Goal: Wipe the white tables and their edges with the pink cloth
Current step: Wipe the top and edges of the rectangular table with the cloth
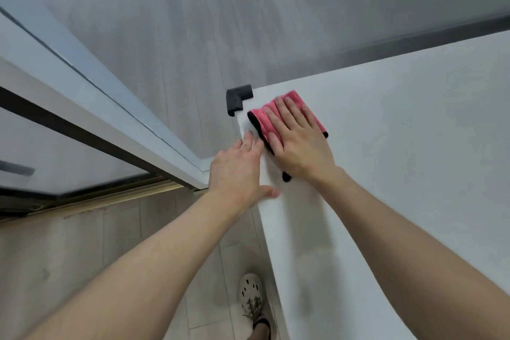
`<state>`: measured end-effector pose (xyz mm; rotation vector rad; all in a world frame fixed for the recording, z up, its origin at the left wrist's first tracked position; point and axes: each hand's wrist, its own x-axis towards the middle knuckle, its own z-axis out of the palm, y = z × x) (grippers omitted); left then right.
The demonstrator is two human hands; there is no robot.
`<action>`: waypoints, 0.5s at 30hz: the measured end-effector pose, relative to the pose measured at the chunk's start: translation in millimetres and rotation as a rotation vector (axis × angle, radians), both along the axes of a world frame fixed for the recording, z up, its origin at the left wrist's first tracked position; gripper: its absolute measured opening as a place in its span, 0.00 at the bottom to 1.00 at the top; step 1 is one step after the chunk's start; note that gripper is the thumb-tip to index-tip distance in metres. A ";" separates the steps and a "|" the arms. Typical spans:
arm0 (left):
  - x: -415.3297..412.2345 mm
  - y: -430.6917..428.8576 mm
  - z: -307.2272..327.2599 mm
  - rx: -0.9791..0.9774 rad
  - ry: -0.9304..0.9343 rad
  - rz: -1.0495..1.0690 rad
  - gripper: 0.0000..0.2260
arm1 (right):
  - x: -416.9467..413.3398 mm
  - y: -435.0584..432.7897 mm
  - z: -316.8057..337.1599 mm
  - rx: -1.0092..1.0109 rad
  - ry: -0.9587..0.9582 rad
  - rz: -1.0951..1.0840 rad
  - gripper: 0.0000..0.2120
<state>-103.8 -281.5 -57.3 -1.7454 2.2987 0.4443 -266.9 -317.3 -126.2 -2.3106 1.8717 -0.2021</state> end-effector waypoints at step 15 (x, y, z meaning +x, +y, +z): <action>74.8 -93.6 7.0 -0.109 0.237 0.093 0.26 | -4.0 86.7 -11.6 -0.085 -0.191 -0.171 0.21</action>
